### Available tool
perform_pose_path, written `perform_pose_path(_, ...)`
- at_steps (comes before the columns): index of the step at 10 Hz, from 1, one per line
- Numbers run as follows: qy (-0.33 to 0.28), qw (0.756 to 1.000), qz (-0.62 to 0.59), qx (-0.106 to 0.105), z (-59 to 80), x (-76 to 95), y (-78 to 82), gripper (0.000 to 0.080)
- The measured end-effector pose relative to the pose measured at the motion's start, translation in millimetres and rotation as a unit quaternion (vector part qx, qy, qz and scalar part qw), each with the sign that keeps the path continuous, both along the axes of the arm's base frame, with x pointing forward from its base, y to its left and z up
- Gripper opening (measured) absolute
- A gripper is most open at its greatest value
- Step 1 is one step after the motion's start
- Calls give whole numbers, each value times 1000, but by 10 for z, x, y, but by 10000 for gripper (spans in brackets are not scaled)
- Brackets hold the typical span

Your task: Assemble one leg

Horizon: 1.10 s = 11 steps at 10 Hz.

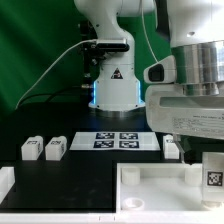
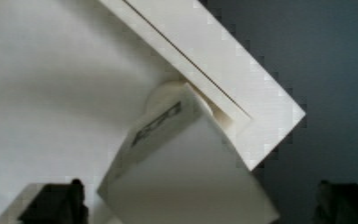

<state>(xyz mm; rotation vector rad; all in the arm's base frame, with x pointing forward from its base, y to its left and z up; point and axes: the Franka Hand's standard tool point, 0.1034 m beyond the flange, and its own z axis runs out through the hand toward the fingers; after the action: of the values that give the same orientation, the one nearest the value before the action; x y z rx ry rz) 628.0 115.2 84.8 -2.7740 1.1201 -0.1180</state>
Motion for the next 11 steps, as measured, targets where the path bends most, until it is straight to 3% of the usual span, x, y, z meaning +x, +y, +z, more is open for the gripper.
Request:
perform_pose_path(1,-6,999,53,-7,-1,-1,0,649)
perform_pose_path(3,-11,976,211,-45,-8,-32,53,649)
perform_pose_path(5,-10,979,200,-44,-11,-32,37,619)
perform_pose_path(6,-9,981,191,-43,-12,-33,41,414)
perform_pose_path(7,-9,981,189,-43,-12,-33,36,414)
perform_pose_path(8,-6,988,150,-37,-12,-33,33,292)
perform_pose_path(10,19,1000,-10,-6,24,-1,1,293)
perform_pose_path(11,40,993,-112,14,25,22,-25,293)
